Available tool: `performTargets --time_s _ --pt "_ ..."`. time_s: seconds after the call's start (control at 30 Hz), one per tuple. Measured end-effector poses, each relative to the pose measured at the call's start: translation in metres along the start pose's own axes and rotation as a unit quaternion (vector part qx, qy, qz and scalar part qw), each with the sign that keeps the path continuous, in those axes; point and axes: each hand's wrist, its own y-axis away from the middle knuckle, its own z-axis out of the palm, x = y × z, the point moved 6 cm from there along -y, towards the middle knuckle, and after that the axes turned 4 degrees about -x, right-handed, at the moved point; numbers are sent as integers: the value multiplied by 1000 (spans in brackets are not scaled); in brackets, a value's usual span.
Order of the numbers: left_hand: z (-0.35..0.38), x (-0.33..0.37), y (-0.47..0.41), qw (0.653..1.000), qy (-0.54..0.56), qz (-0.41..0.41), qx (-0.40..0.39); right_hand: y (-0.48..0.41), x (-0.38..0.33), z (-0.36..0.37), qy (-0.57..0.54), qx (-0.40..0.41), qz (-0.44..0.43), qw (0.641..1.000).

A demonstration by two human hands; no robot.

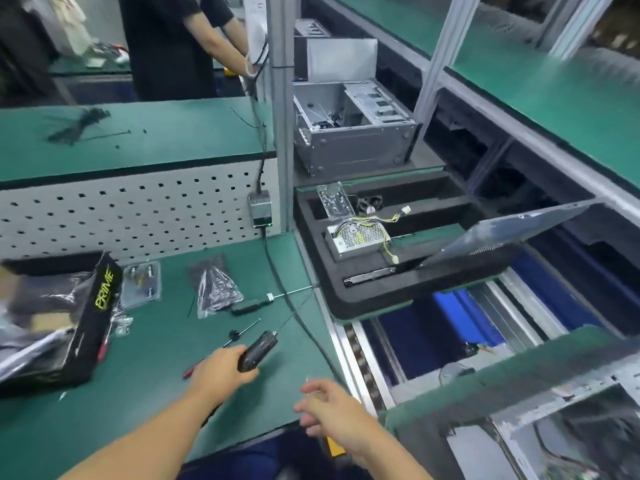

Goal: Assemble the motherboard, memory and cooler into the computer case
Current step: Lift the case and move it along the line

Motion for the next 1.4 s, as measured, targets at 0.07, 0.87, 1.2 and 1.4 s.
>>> performTargets --time_s 0.07,0.87,1.2,1.4 --pt "11 -18 -10 1000 -22 0 -18 -7 11 2 15 6 36 999" --pt "-31 30 -68 979 170 116 7 -83 -27 -33 -65 159 -25 985" --pt "-74 177 -64 949 219 227 14 -4 -60 -93 -174 247 -116 946" --pt "-67 277 -15 900 247 359 -12 57 -56 -123 -145 314 -149 926"
